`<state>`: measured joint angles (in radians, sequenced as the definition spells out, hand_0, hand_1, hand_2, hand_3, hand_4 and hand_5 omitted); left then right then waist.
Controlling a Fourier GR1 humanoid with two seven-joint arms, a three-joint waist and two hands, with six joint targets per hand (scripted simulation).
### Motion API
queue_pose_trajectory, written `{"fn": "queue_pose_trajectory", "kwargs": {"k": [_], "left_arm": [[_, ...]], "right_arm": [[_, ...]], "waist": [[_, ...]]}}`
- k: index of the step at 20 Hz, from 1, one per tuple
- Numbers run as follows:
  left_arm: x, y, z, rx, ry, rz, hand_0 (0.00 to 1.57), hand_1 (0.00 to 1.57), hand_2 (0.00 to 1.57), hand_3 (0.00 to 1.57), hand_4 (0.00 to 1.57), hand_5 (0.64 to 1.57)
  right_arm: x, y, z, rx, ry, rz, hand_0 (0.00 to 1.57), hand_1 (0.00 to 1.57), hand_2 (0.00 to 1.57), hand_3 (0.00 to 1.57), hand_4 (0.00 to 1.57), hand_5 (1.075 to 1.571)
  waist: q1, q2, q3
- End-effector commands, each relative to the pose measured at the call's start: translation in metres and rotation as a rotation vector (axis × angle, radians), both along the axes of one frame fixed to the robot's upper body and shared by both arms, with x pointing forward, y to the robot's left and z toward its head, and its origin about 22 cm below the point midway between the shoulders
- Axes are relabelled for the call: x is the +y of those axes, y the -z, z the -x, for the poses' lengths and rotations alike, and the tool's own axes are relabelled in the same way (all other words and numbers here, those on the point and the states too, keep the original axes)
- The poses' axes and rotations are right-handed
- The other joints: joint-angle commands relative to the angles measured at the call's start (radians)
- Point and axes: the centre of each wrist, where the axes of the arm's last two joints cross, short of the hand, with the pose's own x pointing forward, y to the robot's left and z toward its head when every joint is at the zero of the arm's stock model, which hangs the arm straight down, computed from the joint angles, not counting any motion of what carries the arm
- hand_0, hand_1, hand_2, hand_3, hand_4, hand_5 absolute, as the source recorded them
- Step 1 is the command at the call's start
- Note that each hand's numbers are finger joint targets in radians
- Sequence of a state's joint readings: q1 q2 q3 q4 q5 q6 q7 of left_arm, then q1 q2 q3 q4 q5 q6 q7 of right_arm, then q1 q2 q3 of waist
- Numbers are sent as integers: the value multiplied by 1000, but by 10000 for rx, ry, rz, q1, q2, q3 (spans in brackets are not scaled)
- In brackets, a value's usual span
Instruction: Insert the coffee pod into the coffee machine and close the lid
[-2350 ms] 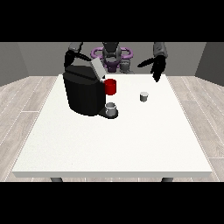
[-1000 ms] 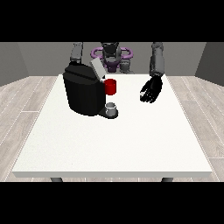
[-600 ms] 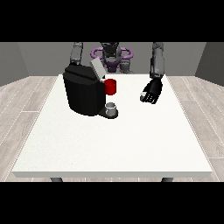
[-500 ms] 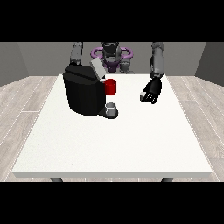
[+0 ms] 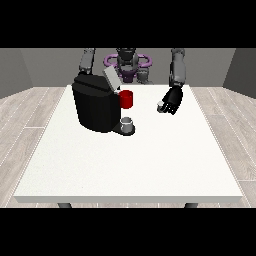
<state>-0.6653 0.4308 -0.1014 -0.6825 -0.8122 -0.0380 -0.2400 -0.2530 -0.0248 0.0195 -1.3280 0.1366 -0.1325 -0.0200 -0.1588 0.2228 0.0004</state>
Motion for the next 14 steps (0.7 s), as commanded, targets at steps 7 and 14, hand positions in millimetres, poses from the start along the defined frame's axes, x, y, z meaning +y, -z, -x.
{"fn": "queue_pose_trajectory", "kwargs": {"k": [7, 14], "left_arm": [[-35, -39, -26, 971, 985, 1379, 1413, 1413, 1400, 1314, 515, 1571], [-71, -79, -42, 660, 2115, 1522, 1424, 1424, 1404, 1341, 557, 1571]], "right_arm": [[-9, 46, 15, 1423, 831, 828, 0, 0, 0, 0, 0, 1571], [-21, 27, -11, 1427, 988, 1016, 0, 0, 0, 0, 0, 1571]], "waist": [[471, -1252, 3], [607, -1347, -1]]}}
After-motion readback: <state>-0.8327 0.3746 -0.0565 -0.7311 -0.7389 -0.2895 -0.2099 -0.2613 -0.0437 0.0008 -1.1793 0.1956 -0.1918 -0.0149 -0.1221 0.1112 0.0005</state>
